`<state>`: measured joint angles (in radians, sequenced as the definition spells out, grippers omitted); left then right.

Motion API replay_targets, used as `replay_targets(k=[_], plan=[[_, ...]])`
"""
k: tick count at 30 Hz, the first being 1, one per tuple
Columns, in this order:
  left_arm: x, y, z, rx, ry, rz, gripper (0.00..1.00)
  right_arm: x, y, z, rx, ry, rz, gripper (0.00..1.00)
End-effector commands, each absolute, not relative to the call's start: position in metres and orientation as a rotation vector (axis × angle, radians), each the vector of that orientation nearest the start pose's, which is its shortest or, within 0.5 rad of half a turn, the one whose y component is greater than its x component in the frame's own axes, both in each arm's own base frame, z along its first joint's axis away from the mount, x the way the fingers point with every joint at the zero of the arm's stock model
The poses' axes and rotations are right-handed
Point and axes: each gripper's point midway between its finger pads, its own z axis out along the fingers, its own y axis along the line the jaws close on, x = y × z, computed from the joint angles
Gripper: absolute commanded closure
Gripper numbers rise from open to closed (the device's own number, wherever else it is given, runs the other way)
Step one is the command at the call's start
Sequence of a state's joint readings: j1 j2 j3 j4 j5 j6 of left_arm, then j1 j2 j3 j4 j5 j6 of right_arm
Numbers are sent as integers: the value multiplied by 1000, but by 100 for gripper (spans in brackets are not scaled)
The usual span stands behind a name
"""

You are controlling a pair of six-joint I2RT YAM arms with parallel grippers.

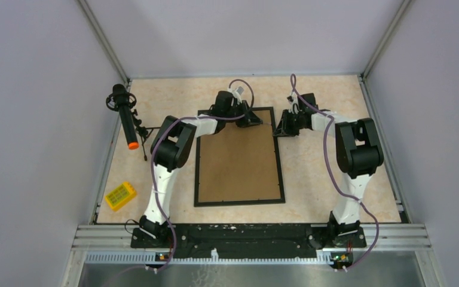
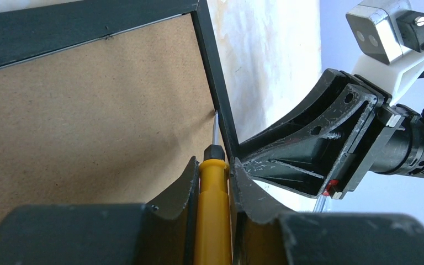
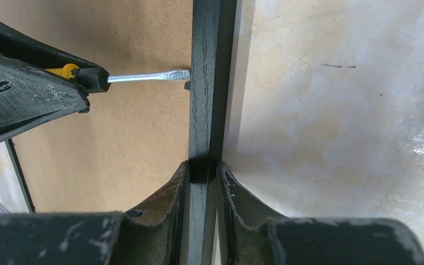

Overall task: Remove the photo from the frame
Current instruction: Release the photo frame item from the photo frame.

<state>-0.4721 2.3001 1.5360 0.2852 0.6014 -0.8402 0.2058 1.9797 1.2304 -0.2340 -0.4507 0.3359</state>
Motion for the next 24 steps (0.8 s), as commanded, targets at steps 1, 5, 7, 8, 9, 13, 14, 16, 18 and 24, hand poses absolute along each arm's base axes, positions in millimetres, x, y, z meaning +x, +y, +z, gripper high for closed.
replay_targets(k=[1, 5, 7, 8, 9, 13, 14, 16, 18, 24], plan=[[448, -381, 41, -5, 2362, -1361, 100, 332, 163, -52, 50, 2950, 698, 96], [442, -383, 46, -9, 2370, -1369, 100, 331, 163, -55, 64, 2962, 697, 100], [444, -380, 54, -26, 2355, -1363, 100, 331, 162, -56, 69, 2966, 687, 100], [446, -378, 58, -39, 2349, -1359, 100, 331, 162, -57, 73, 2969, 682, 100], [448, -374, 64, -55, 2339, -1353, 100, 331, 161, -57, 77, 2971, 676, 100], [455, -362, 84, -150, 2327, -1360, 100, 330, 158, -59, 101, 2975, 658, 100], [457, -359, 88, -177, 2332, -1369, 100, 330, 158, -59, 107, 2976, 655, 100], [458, -355, 92, -212, 2344, -1369, 100, 331, 156, -59, 117, 2974, 643, 100], [457, -350, 92, -243, 2354, -1357, 100, 330, 155, -60, 124, 2974, 638, 100], [457, -347, 84, -299, 2389, -1353, 100, 330, 155, -59, 134, 2972, 634, 100]])
